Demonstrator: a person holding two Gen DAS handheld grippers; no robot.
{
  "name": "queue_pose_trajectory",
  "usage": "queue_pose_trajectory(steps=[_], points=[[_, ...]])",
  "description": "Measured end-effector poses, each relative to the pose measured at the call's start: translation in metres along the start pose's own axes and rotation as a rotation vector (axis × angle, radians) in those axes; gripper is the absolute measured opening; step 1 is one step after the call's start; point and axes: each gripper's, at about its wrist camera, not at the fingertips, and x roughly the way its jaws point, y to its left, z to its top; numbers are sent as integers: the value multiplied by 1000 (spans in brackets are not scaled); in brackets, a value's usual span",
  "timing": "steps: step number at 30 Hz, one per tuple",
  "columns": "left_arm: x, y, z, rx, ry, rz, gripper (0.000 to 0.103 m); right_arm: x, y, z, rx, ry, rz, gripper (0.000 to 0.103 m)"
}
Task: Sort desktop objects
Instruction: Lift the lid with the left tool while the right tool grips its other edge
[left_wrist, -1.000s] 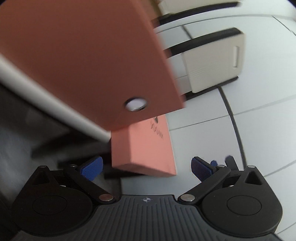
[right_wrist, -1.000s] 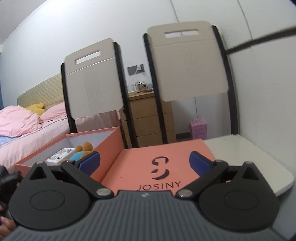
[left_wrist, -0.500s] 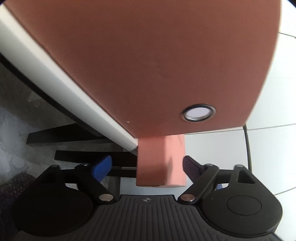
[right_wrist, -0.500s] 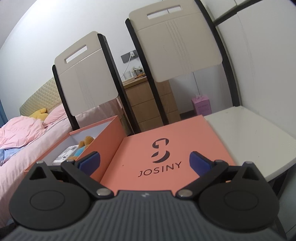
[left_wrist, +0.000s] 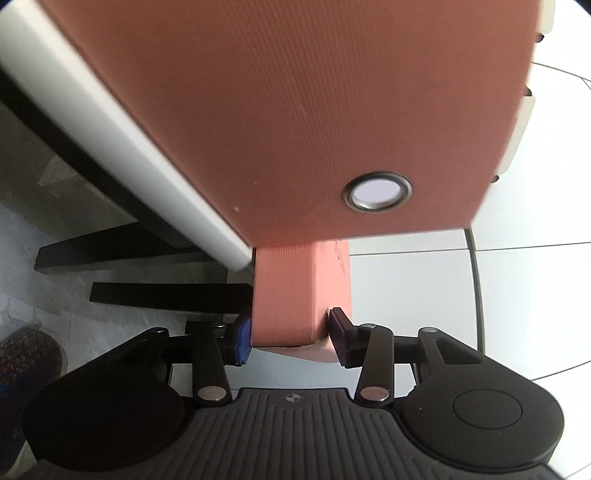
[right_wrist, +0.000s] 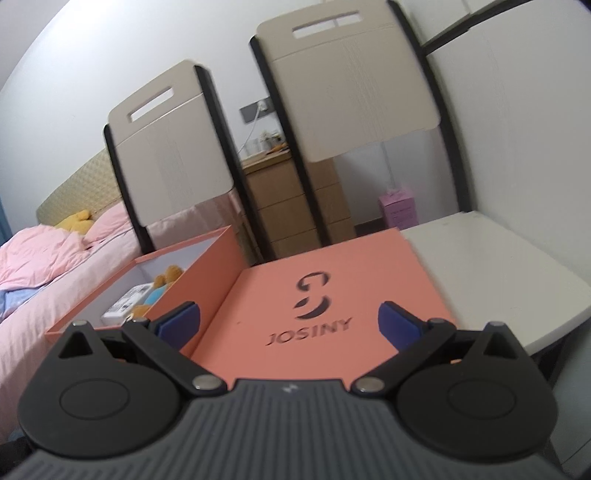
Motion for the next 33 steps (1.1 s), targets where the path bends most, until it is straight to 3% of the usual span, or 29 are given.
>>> queue_pose_trajectory(steps=[4, 7, 10, 16, 21, 25, 28, 33], points=[[-9, 0, -12, -1, 14, -9, 46, -14, -19, 3, 75, -37, 10, 103], [-16, 0, -21, -2, 25, -15, 46, -13, -40, 5, 102, 0, -17, 103], [-22, 0, -29, 3, 46, -29, 46, -6, -70, 5, 138, 86, -26, 103], [-36, 6, -65, 3, 39, -48, 42, 18, -132, -5, 184, 283, 45, 103], [-44, 9, -73, 1, 19, -56, 41, 48, -174, -11, 301, 380, 110, 103], [-21, 24, -67, -3, 10, -58, 45, 63, -198, -14, 371, 379, 94, 103], [-7, 29, -62, -15, 14, -50, 59, 62, -207, -19, 419, 361, 115, 103], [16, 31, -52, -41, 37, -76, 58, 54, -210, -21, 433, 346, 159, 103]])
